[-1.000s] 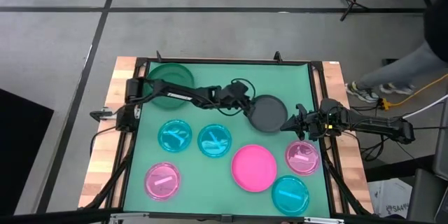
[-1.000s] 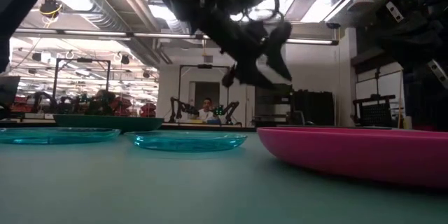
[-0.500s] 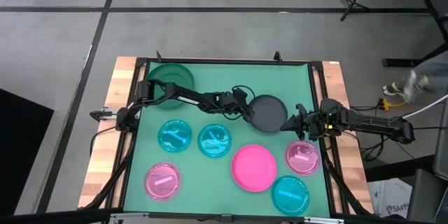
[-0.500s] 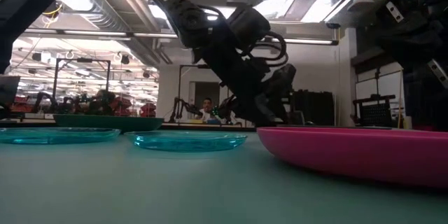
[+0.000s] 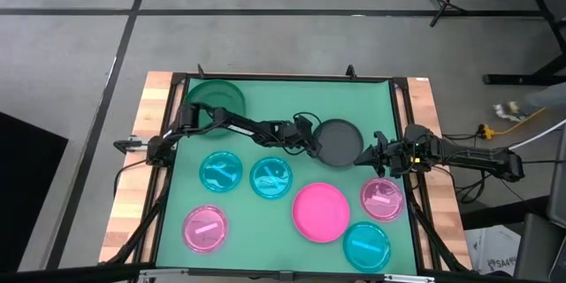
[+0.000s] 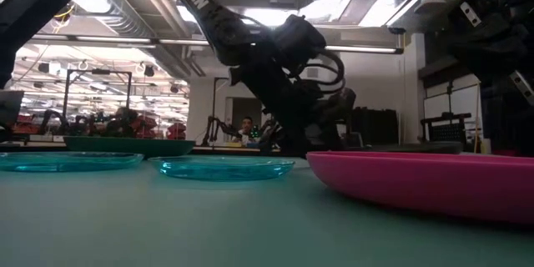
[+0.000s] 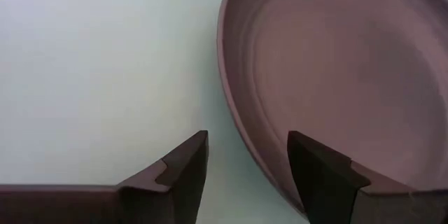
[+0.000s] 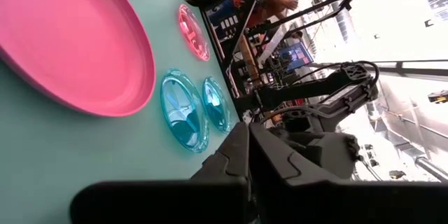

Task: Stack plastic plates
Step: Stack the black plate on top of the green plate

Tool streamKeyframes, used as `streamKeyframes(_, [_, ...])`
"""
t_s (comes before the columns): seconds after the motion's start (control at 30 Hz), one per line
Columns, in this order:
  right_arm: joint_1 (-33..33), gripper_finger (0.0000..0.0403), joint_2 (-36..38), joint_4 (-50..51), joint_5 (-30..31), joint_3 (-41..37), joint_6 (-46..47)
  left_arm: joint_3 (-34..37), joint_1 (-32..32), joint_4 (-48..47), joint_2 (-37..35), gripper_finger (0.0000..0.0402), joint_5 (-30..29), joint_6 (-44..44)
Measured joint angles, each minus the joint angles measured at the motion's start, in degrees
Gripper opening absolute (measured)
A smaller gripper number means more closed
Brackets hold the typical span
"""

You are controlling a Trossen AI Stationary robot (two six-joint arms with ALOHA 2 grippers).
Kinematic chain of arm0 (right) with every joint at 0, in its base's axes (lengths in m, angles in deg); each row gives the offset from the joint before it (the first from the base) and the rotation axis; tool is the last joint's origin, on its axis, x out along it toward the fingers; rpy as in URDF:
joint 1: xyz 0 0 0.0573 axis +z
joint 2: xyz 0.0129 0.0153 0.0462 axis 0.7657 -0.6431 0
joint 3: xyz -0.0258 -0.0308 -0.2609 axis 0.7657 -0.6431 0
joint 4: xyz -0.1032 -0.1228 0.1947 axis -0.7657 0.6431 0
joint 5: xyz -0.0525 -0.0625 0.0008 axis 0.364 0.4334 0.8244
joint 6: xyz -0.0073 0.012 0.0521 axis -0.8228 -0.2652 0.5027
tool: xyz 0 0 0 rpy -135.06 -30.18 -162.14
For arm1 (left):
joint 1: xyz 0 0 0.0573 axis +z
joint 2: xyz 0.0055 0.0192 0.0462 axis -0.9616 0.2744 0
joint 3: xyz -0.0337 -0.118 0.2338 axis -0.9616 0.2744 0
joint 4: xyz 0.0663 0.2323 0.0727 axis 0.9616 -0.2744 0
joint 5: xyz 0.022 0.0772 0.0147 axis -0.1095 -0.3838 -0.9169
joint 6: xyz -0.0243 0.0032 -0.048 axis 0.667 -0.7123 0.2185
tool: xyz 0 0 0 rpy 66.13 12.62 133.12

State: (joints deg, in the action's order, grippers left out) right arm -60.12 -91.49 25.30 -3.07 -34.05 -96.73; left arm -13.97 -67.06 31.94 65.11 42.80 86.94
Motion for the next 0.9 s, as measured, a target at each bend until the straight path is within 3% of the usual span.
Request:
streamKeyframes(0.27, [0.01, 0.0005, 0.00, 0.00, -0.01, 0.00, 0.00, -0.12, -0.34, 0.43, 0.94, 0.0178, -0.76, 2.41])
streamKeyframes(0.9, [0.01, 0.0005, 0.00, 0.00, -0.01, 0.00, -0.02, 0.06, -0.11, 2.19, 1.29, 0.0025, -1.27, 2.90])
